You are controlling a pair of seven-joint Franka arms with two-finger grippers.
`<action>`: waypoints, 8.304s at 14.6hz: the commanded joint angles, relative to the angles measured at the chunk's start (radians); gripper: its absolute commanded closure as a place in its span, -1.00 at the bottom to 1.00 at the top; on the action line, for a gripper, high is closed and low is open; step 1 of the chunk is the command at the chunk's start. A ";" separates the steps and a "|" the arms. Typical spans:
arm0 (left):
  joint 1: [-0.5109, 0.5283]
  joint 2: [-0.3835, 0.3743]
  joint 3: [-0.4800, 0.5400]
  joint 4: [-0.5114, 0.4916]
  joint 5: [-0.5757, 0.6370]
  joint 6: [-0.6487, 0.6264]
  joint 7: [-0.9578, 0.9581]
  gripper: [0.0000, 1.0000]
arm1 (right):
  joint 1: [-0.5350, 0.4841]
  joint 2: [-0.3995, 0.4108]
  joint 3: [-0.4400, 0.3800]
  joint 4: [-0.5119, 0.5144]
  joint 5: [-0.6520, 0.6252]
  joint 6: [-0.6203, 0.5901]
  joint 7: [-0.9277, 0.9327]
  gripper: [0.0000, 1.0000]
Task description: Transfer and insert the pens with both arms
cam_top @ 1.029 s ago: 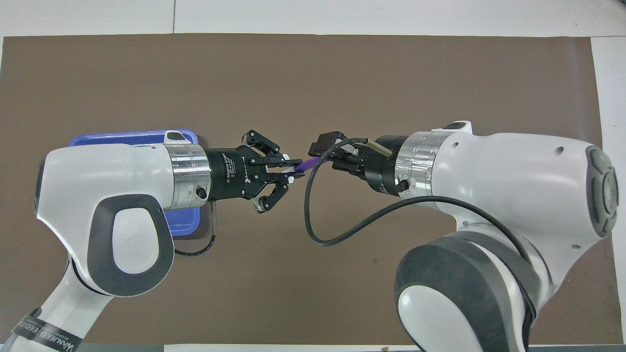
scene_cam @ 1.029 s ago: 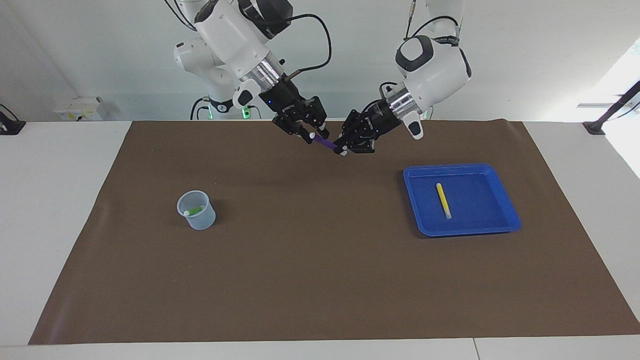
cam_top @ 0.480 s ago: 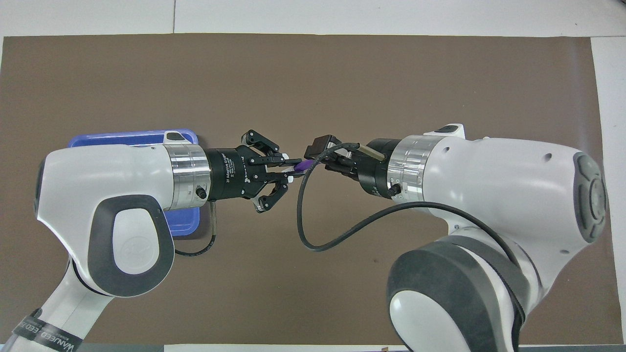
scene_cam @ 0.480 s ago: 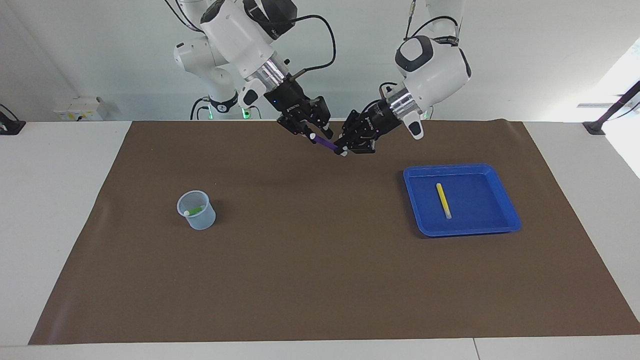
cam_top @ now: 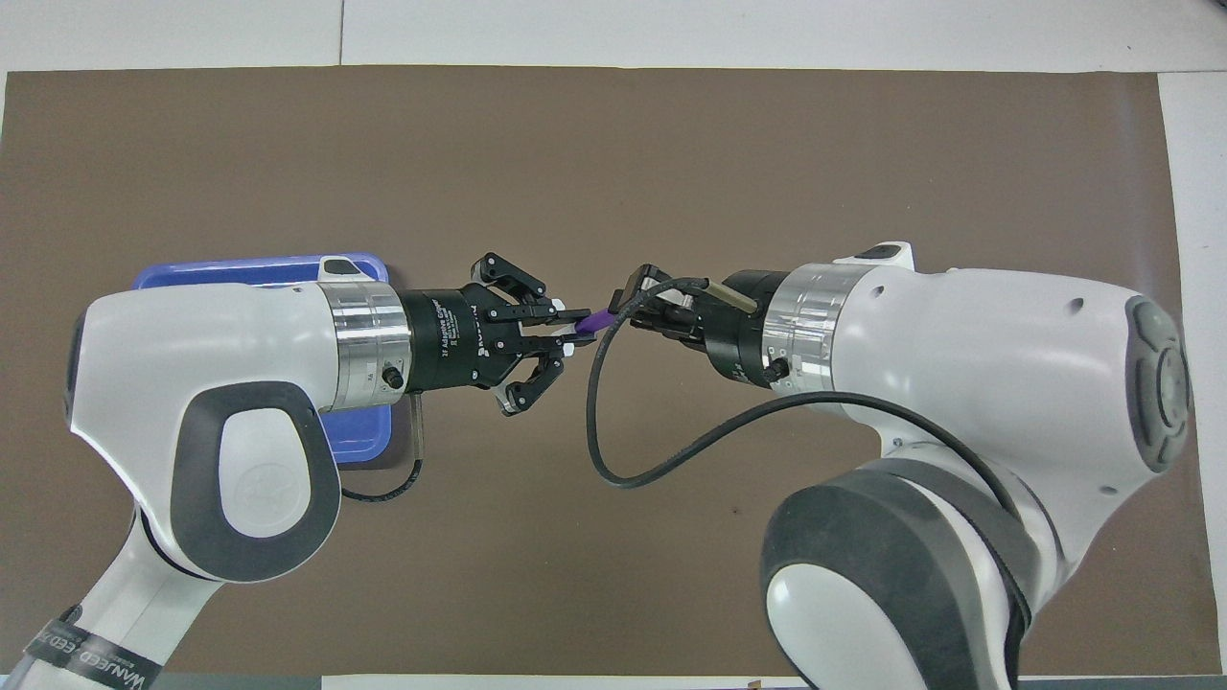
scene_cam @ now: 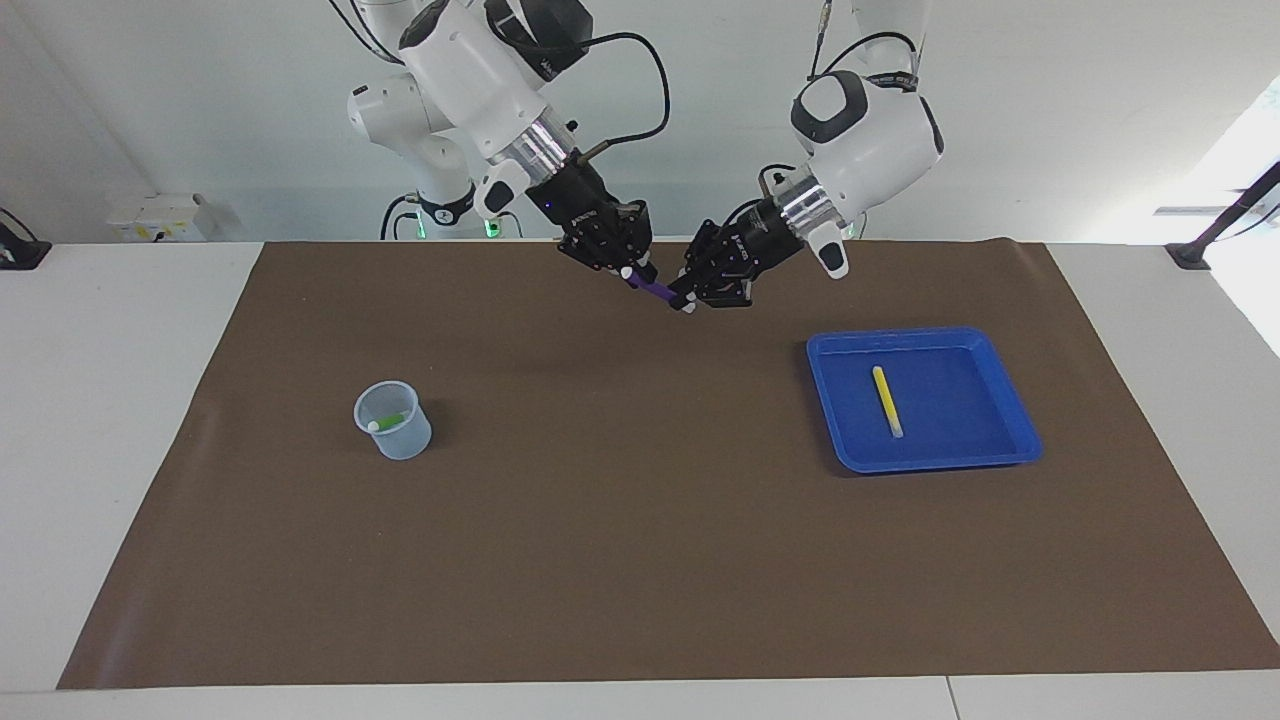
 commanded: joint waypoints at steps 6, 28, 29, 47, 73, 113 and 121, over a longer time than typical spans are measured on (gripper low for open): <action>-0.010 -0.046 0.009 -0.036 -0.021 0.019 -0.017 1.00 | -0.008 -0.006 0.003 -0.013 0.022 0.023 -0.029 1.00; 0.113 -0.052 0.015 -0.041 0.197 -0.080 0.142 -1.00 | -0.188 -0.018 -0.004 0.075 -0.519 -0.360 -0.596 1.00; 0.152 -0.054 0.015 -0.041 0.212 -0.125 0.194 -1.00 | -0.200 -0.020 -0.007 0.072 -0.576 -0.363 -0.644 1.00; 0.475 0.092 0.014 -0.079 0.887 -0.277 1.533 -1.00 | -0.435 0.071 -0.009 -0.165 -0.624 -0.138 -0.993 -0.06; 0.429 0.278 0.014 -0.131 1.075 -0.044 1.652 1.00 | -0.430 -0.032 0.010 0.113 0.089 -0.647 -0.336 -1.00; 0.084 0.011 0.000 0.091 0.042 -0.190 -0.003 1.00 | 0.022 -0.009 0.014 -0.028 0.120 0.095 -0.015 -0.72; 0.068 -0.003 0.000 0.073 0.001 -0.153 -0.009 1.00 | 0.018 -0.009 0.014 -0.030 0.122 0.086 -0.042 -0.14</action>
